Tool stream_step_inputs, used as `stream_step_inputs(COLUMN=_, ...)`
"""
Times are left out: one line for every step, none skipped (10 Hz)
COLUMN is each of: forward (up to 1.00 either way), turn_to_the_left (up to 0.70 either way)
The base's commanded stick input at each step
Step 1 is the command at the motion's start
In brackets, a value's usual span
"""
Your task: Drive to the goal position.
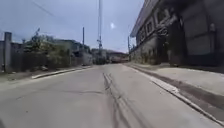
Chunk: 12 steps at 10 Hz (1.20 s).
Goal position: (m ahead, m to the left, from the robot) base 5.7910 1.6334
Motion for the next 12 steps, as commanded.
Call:
stream_step_inputs(forward=1.00, turn_to_the_left=-0.13)
stream_step_inputs(forward=1.00, turn_to_the_left=-0.31)
stream_step_inputs(forward=1.00, turn_to_the_left=-0.39)
stream_step_inputs(forward=1.00, turn_to_the_left=-0.39)
stream_step_inputs(forward=1.00, turn_to_the_left=-0.39)
stream_step_inputs(forward=1.00, turn_to_the_left=-0.30)
stream_step_inputs(forward=1.00, turn_to_the_left=-0.01)
stream_step_inputs(forward=1.00, turn_to_the_left=0.01)
stream_step_inputs(forward=1.00, turn_to_the_left=0.01)
stream_step_inputs(forward=1.00, turn_to_the_left=0.01)
stream_step_inputs(forward=1.00, turn_to_the_left=0.01)
stream_step_inputs(forward=1.00, turn_to_the_left=0.01)
